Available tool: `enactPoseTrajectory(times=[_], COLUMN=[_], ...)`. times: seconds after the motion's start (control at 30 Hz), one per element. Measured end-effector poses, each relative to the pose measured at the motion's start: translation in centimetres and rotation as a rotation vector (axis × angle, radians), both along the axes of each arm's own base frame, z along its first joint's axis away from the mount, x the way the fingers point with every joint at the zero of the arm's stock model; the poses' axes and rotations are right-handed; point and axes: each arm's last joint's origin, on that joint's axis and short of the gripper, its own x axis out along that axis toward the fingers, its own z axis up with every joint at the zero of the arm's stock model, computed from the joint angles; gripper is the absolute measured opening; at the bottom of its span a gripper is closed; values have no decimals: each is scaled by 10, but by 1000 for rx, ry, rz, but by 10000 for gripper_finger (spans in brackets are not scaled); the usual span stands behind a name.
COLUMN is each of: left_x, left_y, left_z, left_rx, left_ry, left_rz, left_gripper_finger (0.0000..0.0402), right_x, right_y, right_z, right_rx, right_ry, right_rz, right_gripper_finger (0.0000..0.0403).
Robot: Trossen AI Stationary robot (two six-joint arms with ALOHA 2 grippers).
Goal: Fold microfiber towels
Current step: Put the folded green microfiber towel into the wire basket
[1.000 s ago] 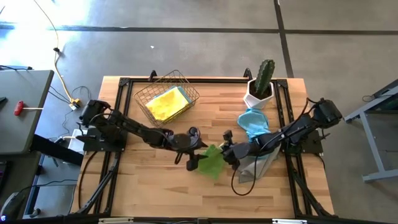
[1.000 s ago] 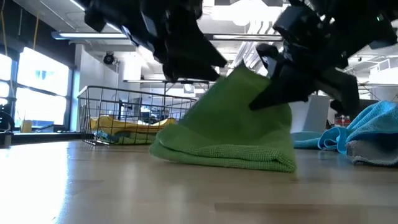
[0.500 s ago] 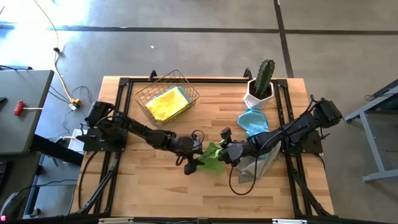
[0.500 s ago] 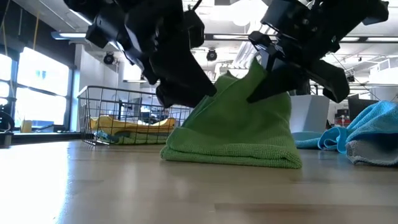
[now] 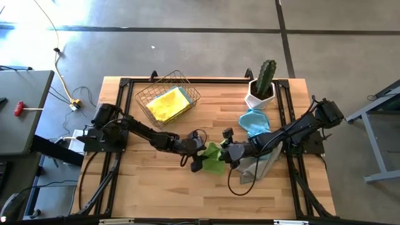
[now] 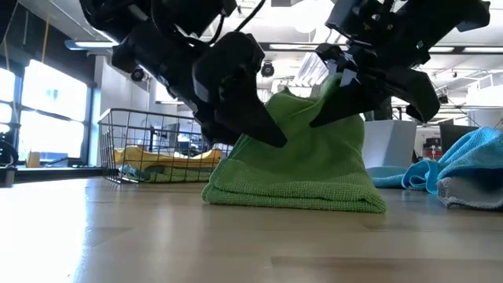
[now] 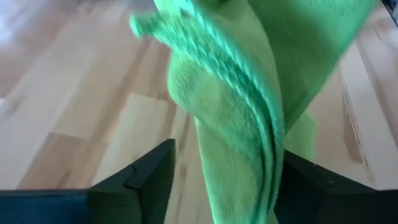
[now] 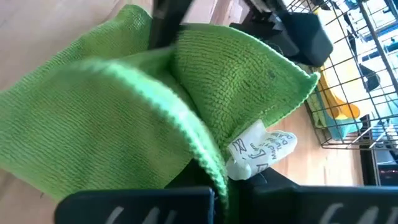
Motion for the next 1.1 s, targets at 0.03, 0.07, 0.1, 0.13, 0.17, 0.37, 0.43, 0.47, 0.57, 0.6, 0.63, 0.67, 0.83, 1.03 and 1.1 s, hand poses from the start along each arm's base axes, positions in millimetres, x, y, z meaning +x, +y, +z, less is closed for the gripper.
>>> enactPoseTrajectory(times=[0.03, 0.07, 0.1, 0.13, 0.17, 0.37, 0.43, 0.47, 0.57, 0.6, 0.63, 0.67, 0.83, 1.03, 1.1], left_x=[0, 1, 1, 1, 1, 1, 1, 1, 0, 0, -1, -3, -14, -19, -23], left_y=[0, 0, 0, 0, 0, 0, 1, 2, 9, 12, 15, 19, 47, 96, 112], left_z=[1, 1, 2, 4, 5, 6, 6, 6, 11, 13, 15, 16, 30, 67, 80], left_rx=[7, 11, 12, 11, 14, 4, -22, -36, -70, -73, -74, -75, -64, 14, 35], left_ry=[-9, -14, -19, -25, -30, -29, -27, -28, -34, -36, -30, -20, 87, 310, 391], left_rz=[4, 3, 1, 0, -6, -46, -72, -75, -61, -53, -44, -32, 0, 26, 19], left_gripper_finger=[200, 187, 171, 151, 131, 11, 13, 16, 9, 6, 4, 4, 3, 2, 2], right_x=[0, -1, -1, -1, -1, -1, -1, -2, -4, -4, -6, -7, -21, -39, -43], right_y=[0, 0, 0, 0, 0, 0, 0, 0, 1, 1, 1, 1, -1, -8, -10], right_z=[0, -1, -1, -1, -1, -1, -1, -2, -4, -4, -4, -3, 19, 53, 60], right_rx=[5, 7, 13, 20, 20, 83, 133, 157, 254, 289, 316, 335, 456, 564, 597], right_ry=[3, 7, 9, 8, 11, -3, -14, -11, 18, 27, 38, 43, 57, 24, -7], right_rz=[-3, -4, -6, -10, -12, -66, -108, -125, -144, -150, -156, -168, -298, -450, -476], right_gripper_finger=[0, 0, 0, 0, 0, 11, 20, 28, 65, 80, 95, 111, 170, 192, 192])
